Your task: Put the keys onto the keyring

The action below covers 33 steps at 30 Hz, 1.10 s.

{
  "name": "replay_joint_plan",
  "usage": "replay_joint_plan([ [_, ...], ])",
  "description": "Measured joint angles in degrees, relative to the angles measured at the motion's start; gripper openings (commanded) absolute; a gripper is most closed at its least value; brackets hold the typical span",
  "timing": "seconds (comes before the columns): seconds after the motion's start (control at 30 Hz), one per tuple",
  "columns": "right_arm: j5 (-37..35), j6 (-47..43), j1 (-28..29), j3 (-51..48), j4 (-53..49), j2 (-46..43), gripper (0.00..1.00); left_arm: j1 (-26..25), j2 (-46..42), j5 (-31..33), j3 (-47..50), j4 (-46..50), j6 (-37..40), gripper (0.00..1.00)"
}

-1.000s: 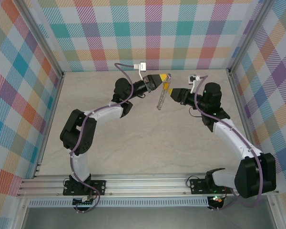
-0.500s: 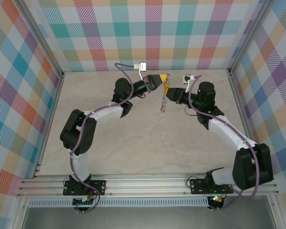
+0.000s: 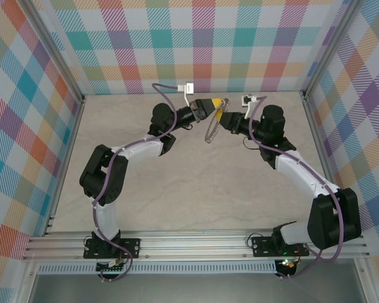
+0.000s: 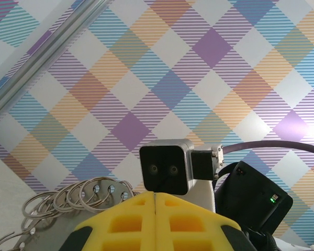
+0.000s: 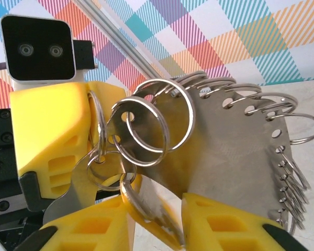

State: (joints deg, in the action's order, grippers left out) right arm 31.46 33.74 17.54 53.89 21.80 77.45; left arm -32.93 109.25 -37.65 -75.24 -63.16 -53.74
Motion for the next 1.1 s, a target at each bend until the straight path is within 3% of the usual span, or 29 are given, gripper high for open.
replay_joint_plan([
  [0.23, 0.48, -1.14, 0.46, 0.24, -0.28, -0.15, 0.00, 0.00, 0.00, 0.02, 0.00, 0.55, 0.24, 0.00],
  [1.1, -1.95, -11.78, -1.16, 3.76, -22.91, -7.54, 0.00, -0.07, -0.57, -2.19, 0.96, 6.05, 6.51, 0.00],
])
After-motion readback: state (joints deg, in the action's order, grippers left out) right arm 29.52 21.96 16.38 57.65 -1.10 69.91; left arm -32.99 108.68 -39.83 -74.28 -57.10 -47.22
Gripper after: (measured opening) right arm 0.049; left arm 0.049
